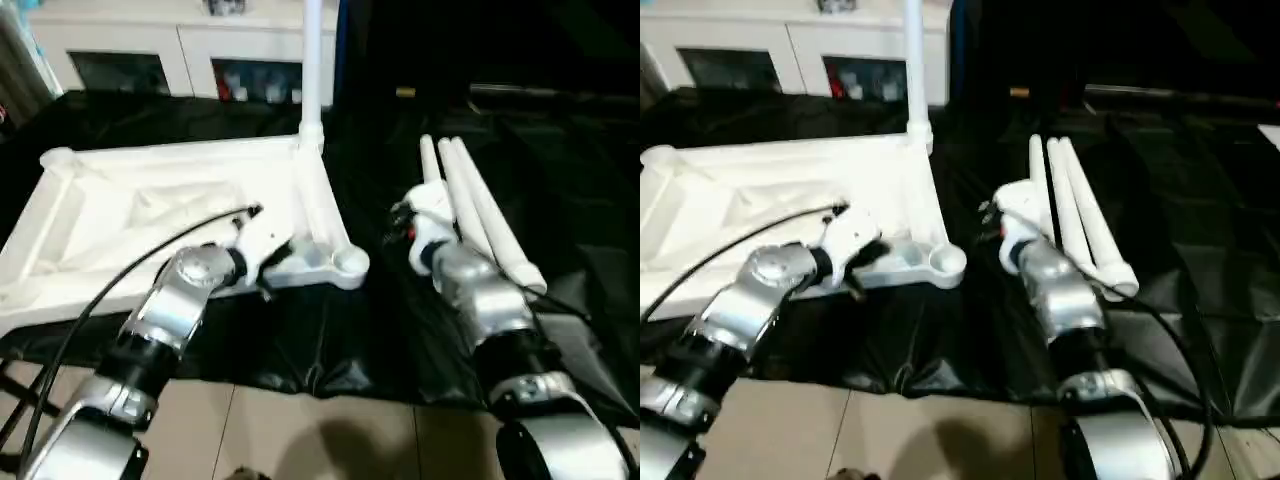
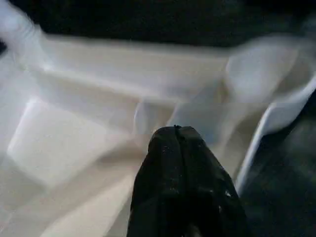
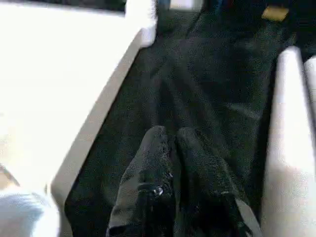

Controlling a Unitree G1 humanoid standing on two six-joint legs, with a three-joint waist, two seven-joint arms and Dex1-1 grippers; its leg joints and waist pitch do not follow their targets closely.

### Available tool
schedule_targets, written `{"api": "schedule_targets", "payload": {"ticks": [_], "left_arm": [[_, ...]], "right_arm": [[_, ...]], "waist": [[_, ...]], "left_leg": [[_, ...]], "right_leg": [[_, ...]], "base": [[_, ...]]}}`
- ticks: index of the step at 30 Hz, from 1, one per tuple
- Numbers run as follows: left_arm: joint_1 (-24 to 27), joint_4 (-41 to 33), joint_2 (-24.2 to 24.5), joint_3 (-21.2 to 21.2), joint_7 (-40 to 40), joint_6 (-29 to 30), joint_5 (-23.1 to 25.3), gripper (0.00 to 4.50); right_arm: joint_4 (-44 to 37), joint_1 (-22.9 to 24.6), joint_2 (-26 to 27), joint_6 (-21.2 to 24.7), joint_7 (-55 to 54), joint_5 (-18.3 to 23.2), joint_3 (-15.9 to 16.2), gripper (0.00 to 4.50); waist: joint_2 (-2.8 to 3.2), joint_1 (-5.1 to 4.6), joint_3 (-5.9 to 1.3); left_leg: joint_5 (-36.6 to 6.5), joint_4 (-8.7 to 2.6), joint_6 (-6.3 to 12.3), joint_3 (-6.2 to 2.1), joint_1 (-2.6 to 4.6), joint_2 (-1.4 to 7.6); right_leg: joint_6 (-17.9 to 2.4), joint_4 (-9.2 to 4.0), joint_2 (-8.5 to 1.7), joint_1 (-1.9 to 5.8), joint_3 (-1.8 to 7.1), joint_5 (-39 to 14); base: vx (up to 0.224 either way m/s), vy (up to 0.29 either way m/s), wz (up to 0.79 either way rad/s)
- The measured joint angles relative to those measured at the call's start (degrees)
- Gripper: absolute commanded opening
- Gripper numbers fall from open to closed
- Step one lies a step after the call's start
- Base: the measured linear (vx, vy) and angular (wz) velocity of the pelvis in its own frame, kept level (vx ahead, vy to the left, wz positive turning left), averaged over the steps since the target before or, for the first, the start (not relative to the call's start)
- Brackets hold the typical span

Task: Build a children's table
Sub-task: Rotate table base, then pick table leg

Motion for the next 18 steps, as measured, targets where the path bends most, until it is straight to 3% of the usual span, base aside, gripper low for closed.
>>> {"api": "schedule_targets", "payload": {"ticks": [8,11,13,18], "left_arm": [[7.95,-18.13,-1.32,2.91,-3.15,8.10,-8.38,0.90],[8.61,-20.53,-1.27,2.87,-3.56,10.14,-9.67,1.29],[9.45,-22.09,-1.29,2.75,-3.57,10.99,-10.28,1.31],[10.14,-23.66,-0.95,2.48,-3.40,12.62,-10.37,1.82]], "right_arm": [[-3.09,0.70,-1.33,7.37,-3.66,0.47,-2.73,1.37],[-3.13,0.51,-1.49,9.47,-4.73,0.48,-2.90,1.68],[-3.11,0.05,-1.78,10.79,-5.53,0.48,-3.32,1.74],[-1.05,-3.49,-2.65,12.71,-7.21,0.48,-4.46,2.23]], "waist": [[0.00,-0.29,0.00],[-0.01,-0.37,0.00],[-0.01,-0.40,0.00],[-0.04,-0.43,-0.01]], "left_leg": [[0.01,-0.02,-0.01,0.03,0.06,0.01],[0.01,-0.01,-0.01,0.04,0.06,0.01],[0.01,0.00,-0.01,0.06,0.06,0.00],[0.01,0.01,-0.02,0.06,0.05,0.01]], "right_leg": [[0.01,0.04,0.01,-0.04,0.03,0.00],[0.02,0.04,0.01,-0.04,0.04,0.00],[0.02,0.04,0.00,-0.03,0.07,0.00],[0.04,0.04,0.01,-0.04,0.06,0.01]], "base": [[0.000,0.000,0.00],[0.000,0.000,0.00],[0.000,0.000,0.00],[0.000,0.000,0.00]]}}
